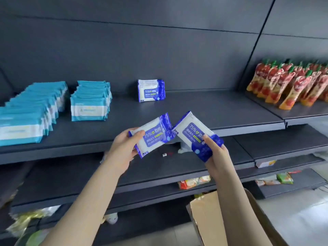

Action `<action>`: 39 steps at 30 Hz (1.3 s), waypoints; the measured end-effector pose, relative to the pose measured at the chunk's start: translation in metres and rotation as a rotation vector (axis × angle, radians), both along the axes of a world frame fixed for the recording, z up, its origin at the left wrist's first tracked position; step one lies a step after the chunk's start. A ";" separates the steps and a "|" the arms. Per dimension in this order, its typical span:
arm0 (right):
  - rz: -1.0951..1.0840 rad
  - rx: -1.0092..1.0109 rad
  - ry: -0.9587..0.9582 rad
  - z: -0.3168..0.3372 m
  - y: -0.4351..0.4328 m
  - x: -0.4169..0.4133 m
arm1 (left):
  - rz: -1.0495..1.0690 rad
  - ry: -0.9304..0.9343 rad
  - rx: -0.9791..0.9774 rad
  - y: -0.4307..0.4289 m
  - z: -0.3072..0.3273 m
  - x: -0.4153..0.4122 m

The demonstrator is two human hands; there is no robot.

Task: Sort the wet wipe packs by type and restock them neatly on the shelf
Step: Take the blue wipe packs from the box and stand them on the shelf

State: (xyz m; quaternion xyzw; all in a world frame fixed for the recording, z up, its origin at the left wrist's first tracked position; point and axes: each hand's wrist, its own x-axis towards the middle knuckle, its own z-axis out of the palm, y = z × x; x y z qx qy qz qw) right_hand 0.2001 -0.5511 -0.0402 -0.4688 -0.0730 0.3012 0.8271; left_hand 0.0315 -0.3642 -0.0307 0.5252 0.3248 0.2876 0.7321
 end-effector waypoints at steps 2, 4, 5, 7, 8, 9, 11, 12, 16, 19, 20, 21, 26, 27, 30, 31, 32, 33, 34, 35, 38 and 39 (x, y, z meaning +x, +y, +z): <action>0.004 -0.003 -0.031 0.007 0.022 0.011 | 0.007 0.010 0.026 0.021 0.005 0.007; 0.009 -0.012 -0.061 0.012 0.044 0.025 | 0.031 0.003 0.047 0.040 0.007 0.019; 0.007 -0.023 -0.074 0.014 0.055 0.034 | 0.047 -0.004 0.056 0.049 0.008 0.027; -0.004 -0.058 -0.099 0.015 0.078 0.053 | 0.071 -0.017 0.081 0.068 0.009 0.046; -0.005 -0.081 -0.120 0.015 0.089 0.064 | 0.083 -0.017 0.098 0.079 0.010 0.058; -0.003 -0.107 -0.143 0.016 0.101 0.075 | 0.100 -0.010 0.119 0.091 0.009 0.070; 0.004 -0.157 -0.184 0.016 0.126 0.097 | 0.132 0.019 0.176 0.116 0.009 0.096; 0.008 -0.180 -0.202 0.016 0.139 0.109 | 0.150 0.030 0.209 0.129 0.009 0.109; 0.032 -0.289 -0.309 0.014 0.189 0.150 | 0.248 0.088 0.343 0.176 0.005 0.161; 0.080 -0.312 -0.389 0.009 0.221 0.171 | 0.321 0.139 0.408 0.204 -0.002 0.191; 0.098 -0.323 -0.410 0.007 0.231 0.175 | 0.344 0.160 0.432 0.211 -0.006 0.197; 0.114 -0.329 -0.428 0.005 0.239 0.178 | 0.365 0.168 0.452 0.215 -0.008 0.203; 0.154 -0.346 -0.550 -0.003 0.280 0.185 | 0.402 0.109 0.468 0.225 -0.021 0.217; 0.157 -0.362 -0.593 -0.004 0.286 0.185 | 0.404 0.104 0.469 0.228 -0.021 0.217; 0.146 -0.435 -0.705 -0.009 0.300 0.183 | 0.367 0.083 0.486 0.233 -0.020 0.211; 0.131 -0.461 -0.743 -0.009 0.304 0.182 | 0.346 0.085 0.497 0.232 -0.018 0.210; 0.104 -0.479 -0.792 -0.010 0.306 0.181 | 0.325 0.097 0.519 0.230 -0.017 0.208; 0.073 -0.486 -0.842 -0.012 0.308 0.180 | 0.302 0.113 0.550 0.228 -0.016 0.207; 0.039 -0.483 -0.885 -0.013 0.308 0.180 | 0.278 0.140 0.593 0.226 -0.015 0.206; 0.014 -0.478 -0.907 -0.016 0.309 0.179 | 0.250 0.182 0.644 0.226 -0.015 0.204; -0.070 -0.532 -0.995 -0.024 0.310 0.180 | 0.179 0.300 0.769 0.226 -0.022 0.200; -0.095 -0.556 -1.011 -0.026 0.310 0.179 | 0.174 0.323 0.779 0.226 -0.024 0.200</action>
